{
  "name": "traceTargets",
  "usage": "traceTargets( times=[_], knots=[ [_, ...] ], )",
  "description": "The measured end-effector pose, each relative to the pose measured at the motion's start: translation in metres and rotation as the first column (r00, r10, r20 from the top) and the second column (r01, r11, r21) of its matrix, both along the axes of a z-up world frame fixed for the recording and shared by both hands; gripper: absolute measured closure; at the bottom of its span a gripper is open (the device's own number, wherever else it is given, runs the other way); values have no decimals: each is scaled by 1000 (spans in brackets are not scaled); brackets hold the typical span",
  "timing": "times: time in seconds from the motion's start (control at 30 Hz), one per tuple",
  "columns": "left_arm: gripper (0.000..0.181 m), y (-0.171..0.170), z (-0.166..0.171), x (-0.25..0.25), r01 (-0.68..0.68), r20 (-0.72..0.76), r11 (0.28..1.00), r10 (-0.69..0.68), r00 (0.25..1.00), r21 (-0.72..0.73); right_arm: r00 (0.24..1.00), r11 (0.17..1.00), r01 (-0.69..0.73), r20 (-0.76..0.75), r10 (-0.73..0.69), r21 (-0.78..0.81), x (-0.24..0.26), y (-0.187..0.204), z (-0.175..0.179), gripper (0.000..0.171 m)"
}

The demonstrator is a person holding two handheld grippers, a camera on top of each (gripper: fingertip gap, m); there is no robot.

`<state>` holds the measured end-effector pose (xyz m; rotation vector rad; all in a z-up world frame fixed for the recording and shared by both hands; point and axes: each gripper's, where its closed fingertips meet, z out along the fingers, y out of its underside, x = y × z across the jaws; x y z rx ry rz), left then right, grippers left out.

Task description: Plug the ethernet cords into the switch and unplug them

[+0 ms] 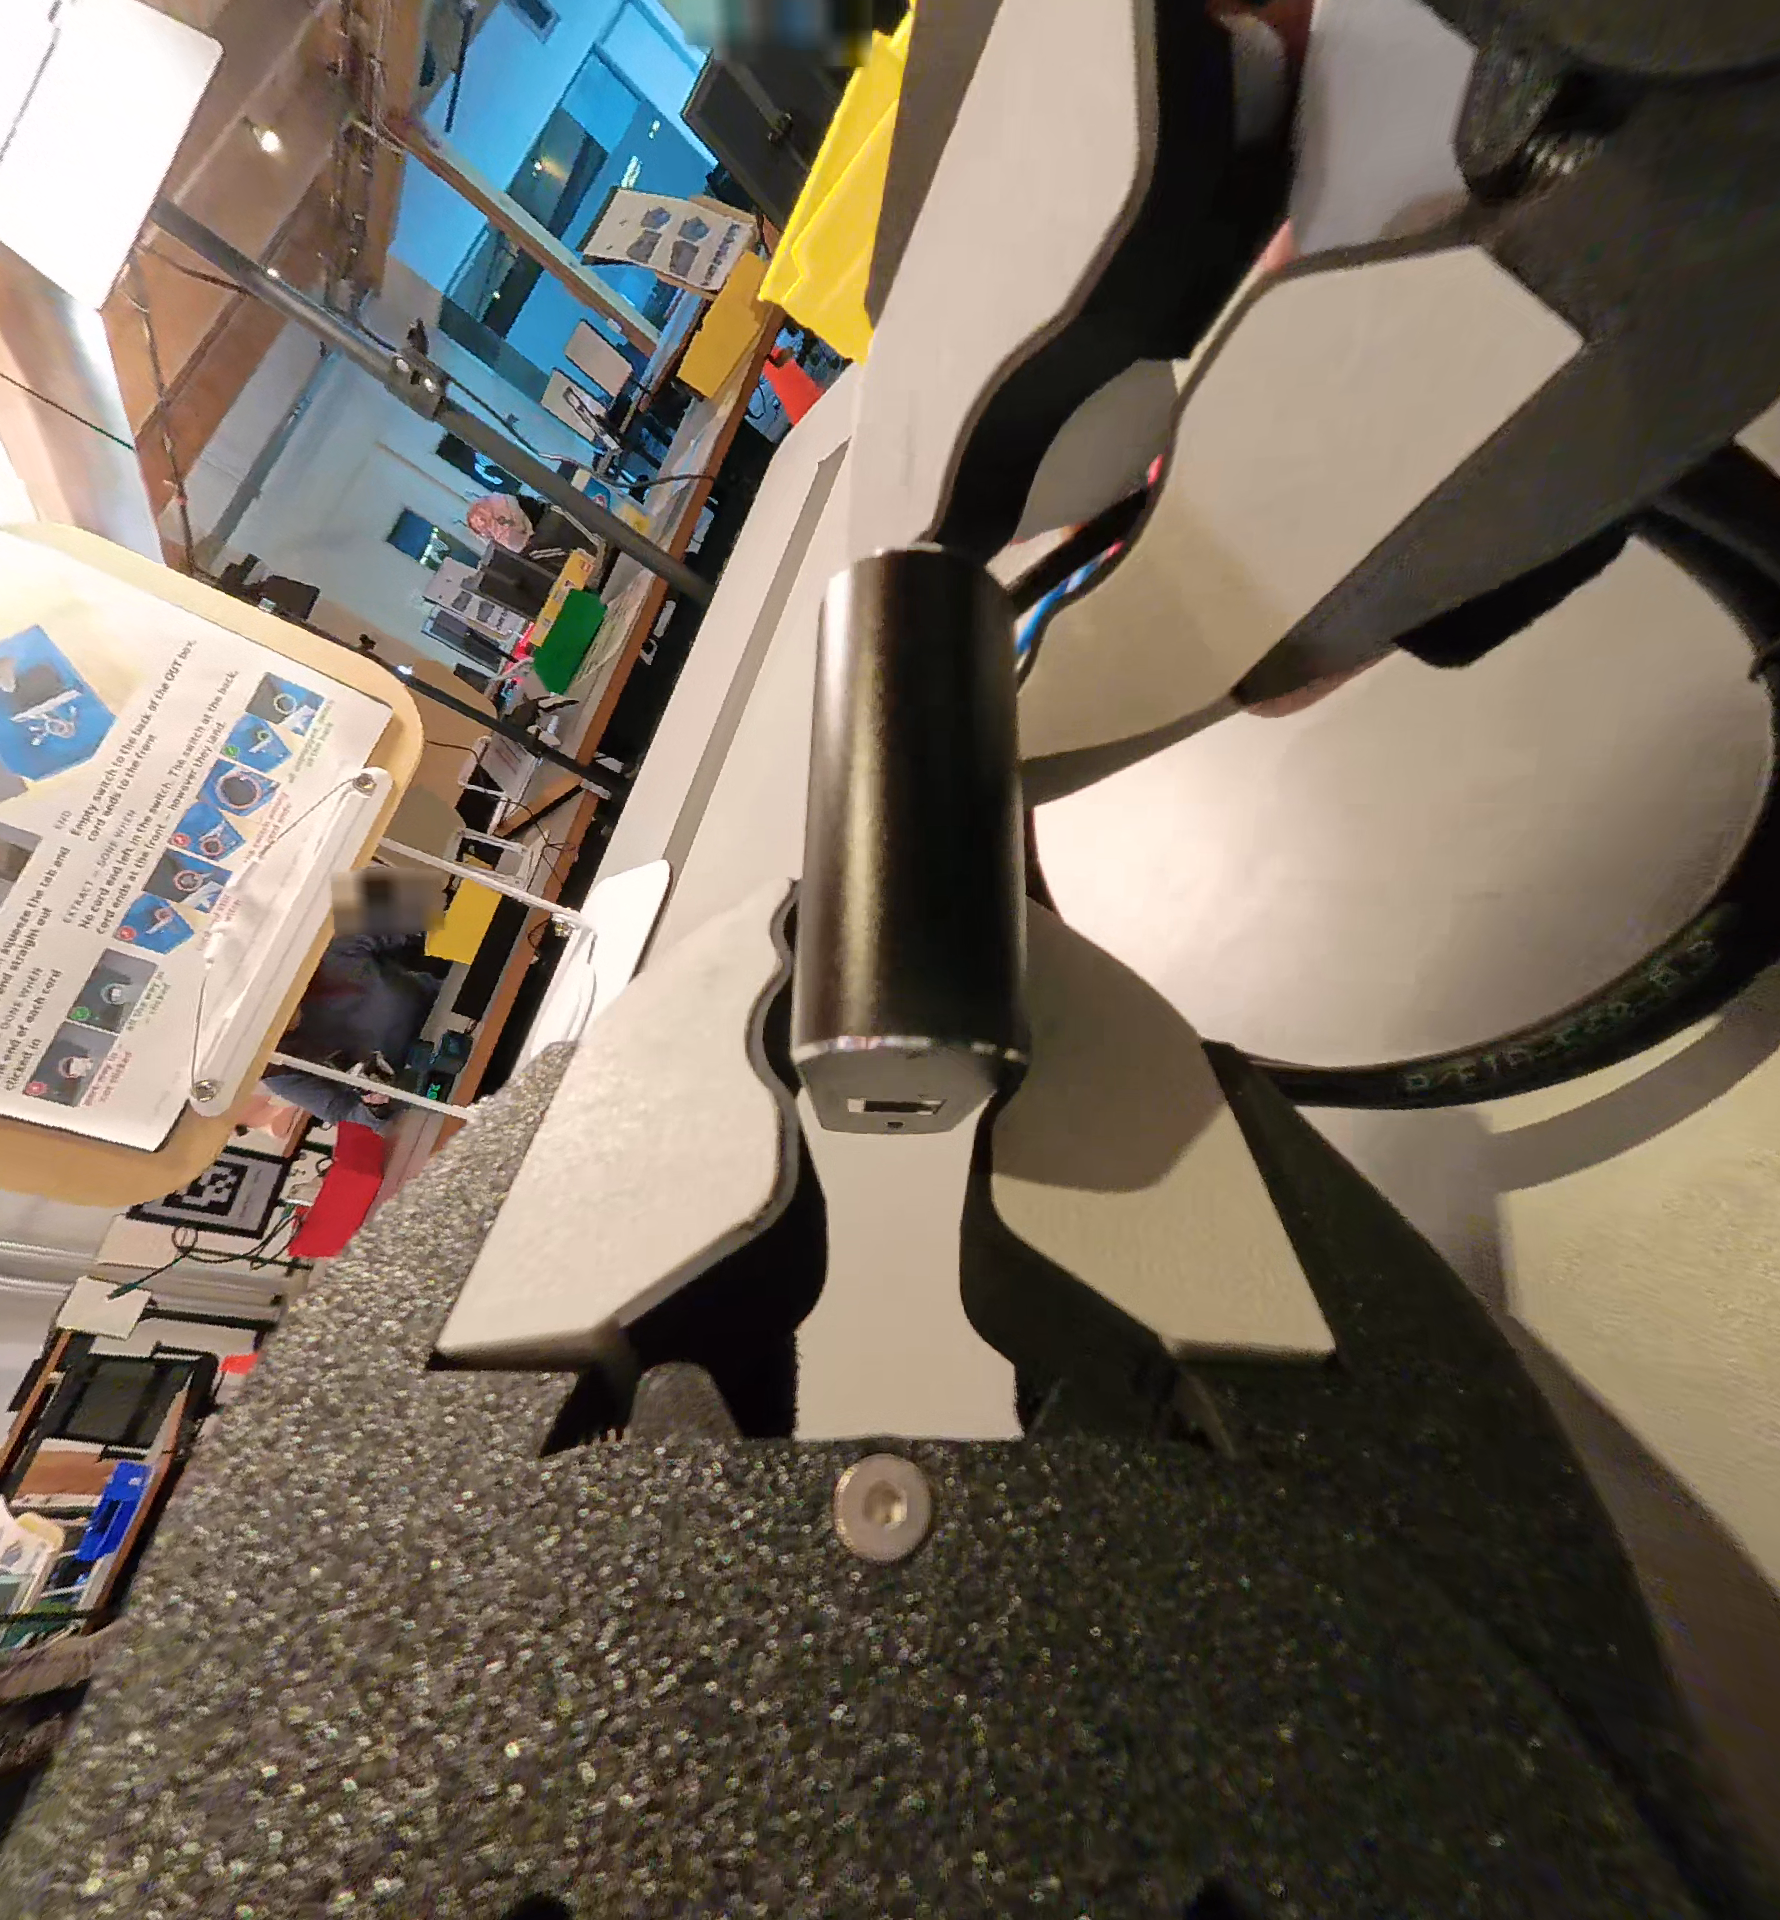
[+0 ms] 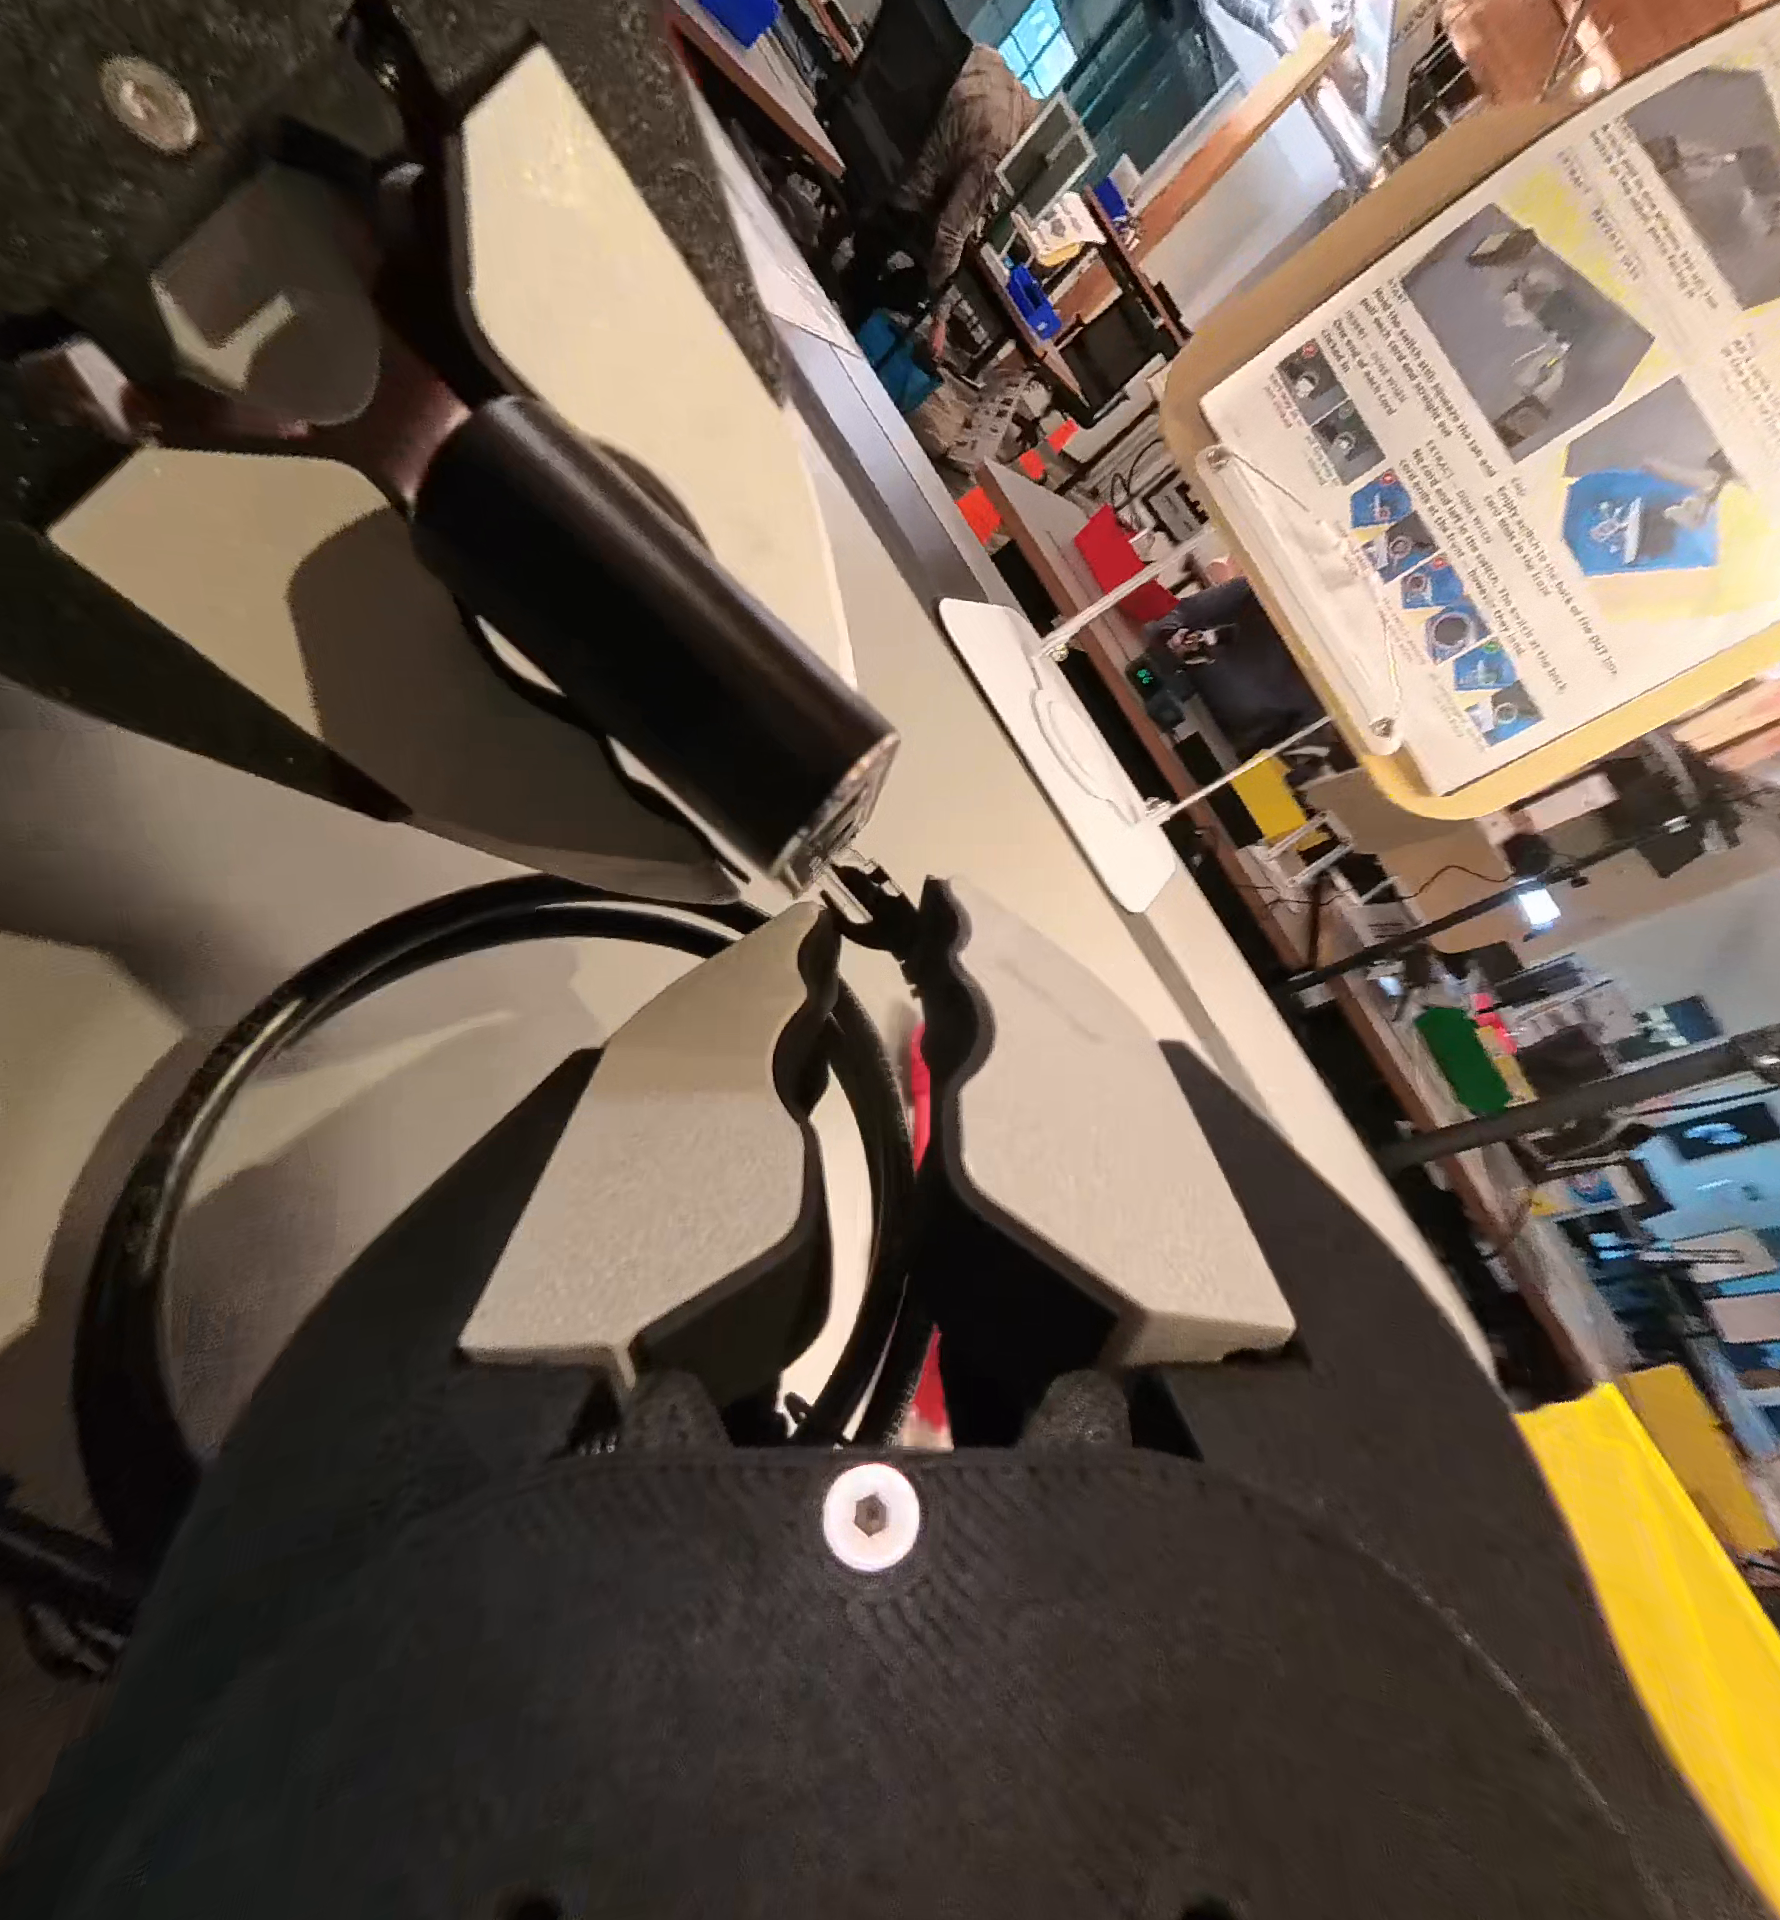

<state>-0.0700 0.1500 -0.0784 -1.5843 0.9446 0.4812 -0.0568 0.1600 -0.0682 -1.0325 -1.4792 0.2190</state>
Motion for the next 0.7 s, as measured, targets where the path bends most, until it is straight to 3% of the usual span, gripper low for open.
traceTargets(
  times=[0.03,0.47,0.7],
  knots=[
    [153,-1,-1,0,5,0,1000,-5,1000,-12,1000,999,-9,-6,9,-43,0,0,-2,155],
    [152,6,-20,-6,14,158,983,16,987,-184,998,985,1,59,10,-173,-9,9,-20,156],
    [152,5,-22,-16,-29,-4,984,28,1000,-175,997,977,16,73,-1,-214,-15,8,-24,156]
  ],
)
